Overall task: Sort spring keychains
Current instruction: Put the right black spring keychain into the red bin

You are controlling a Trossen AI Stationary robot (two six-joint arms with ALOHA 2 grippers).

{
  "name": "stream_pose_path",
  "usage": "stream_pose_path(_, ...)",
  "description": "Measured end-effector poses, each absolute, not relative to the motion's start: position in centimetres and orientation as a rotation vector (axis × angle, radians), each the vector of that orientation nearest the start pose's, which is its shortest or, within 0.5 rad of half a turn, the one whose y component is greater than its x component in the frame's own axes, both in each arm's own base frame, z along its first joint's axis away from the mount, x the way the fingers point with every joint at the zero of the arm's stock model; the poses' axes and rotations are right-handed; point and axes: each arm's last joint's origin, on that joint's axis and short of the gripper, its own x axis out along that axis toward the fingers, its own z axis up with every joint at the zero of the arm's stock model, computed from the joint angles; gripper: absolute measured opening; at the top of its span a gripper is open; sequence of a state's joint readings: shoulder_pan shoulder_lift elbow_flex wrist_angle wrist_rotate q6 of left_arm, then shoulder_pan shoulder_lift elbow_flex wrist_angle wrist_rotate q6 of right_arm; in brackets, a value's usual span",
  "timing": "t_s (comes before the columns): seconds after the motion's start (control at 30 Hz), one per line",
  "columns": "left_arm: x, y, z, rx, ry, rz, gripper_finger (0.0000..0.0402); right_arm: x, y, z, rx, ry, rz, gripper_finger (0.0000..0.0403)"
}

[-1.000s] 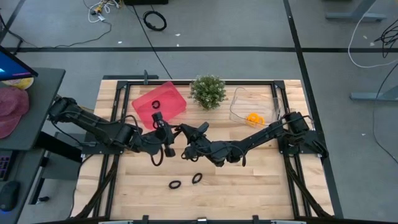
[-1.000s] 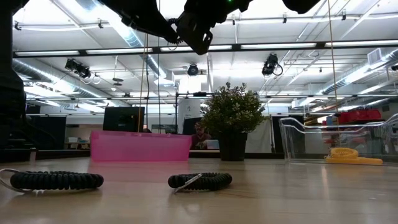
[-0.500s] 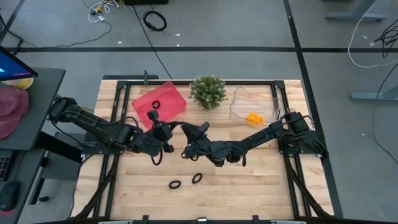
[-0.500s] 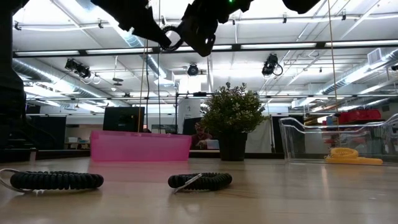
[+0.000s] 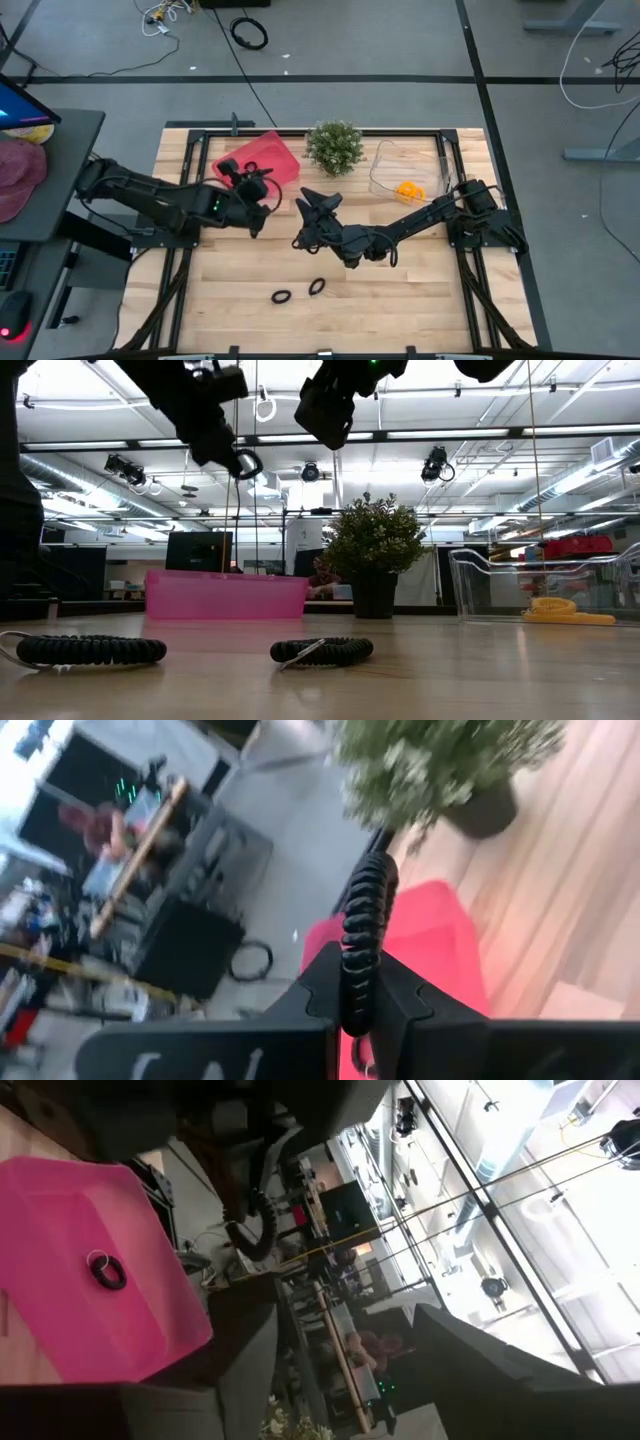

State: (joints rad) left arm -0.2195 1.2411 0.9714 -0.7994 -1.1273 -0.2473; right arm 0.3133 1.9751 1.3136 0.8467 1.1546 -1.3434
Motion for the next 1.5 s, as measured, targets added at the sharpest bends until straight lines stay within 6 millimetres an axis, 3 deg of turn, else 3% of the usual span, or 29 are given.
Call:
stream_pose_path(0.13,22.3,-0.8,27.1,0.414,0.801,0.944,0.0024,41.9,10.8,25.8,-1.122,0.435,-0.799,0.0233)
stream_pose_path(0.43,20.8,3.4,24.0,0.306,0.874,1.086,0.0024,41.8,10.7,26.0,-1.098,0.422,-0.806,0.0210)
stream_pose_path(0.73,19.8,6.3,22.2,0.163,0.804,0.990,0.0025,41.8,10.3,26.3,-1.081,0.424,-0.825,0.0208)
stream_pose_path(0.93,18.8,7.5,21.9,0.132,0.848,1.068,0.0120,41.8,10.3,26.3,-1.075,0.423,-0.827,0.0208)
stream_pose_path(1.13,18.8,7.8,21.7,0.074,0.871,0.993,0.0213,41.8,10.2,26.3,-1.068,0.420,-0.829,0.0208)
stream_pose_path(1.3,18.8,7.7,21.7,0.090,0.882,0.977,0.0237,41.8,10.2,26.3,-1.066,0.423,-0.833,0.0208)
stream_pose_path(1.5,18.9,7.5,21.7,0.049,0.878,0.890,0.0230,41.8,10.2,26.4,-1.054,0.418,-0.836,0.0208)
